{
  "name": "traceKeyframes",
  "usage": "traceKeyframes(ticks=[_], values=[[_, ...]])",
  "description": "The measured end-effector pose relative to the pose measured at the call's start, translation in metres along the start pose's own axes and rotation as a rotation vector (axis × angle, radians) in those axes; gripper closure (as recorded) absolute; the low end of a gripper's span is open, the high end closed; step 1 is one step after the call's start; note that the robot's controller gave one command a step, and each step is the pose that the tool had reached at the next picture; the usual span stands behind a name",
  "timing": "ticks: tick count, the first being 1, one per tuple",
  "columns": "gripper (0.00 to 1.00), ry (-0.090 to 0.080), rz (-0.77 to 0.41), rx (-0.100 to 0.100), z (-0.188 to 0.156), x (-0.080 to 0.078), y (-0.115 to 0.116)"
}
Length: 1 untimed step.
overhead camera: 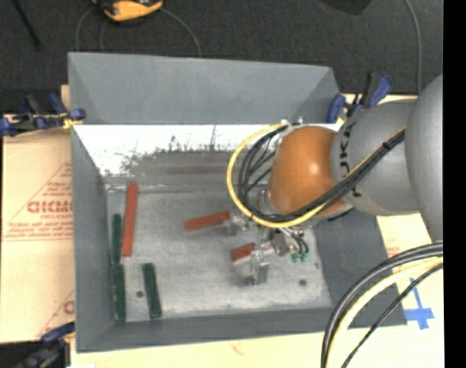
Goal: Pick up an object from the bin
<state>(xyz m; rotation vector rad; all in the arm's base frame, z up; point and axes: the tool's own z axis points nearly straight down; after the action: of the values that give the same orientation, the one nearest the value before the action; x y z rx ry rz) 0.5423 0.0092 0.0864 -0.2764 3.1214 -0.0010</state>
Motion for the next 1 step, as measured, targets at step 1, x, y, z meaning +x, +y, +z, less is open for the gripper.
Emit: traceKeyframes(ticks=[1], values=[[1.0,0.001,0.055,-0.001,0.0156,-0.11,-0.0261]])
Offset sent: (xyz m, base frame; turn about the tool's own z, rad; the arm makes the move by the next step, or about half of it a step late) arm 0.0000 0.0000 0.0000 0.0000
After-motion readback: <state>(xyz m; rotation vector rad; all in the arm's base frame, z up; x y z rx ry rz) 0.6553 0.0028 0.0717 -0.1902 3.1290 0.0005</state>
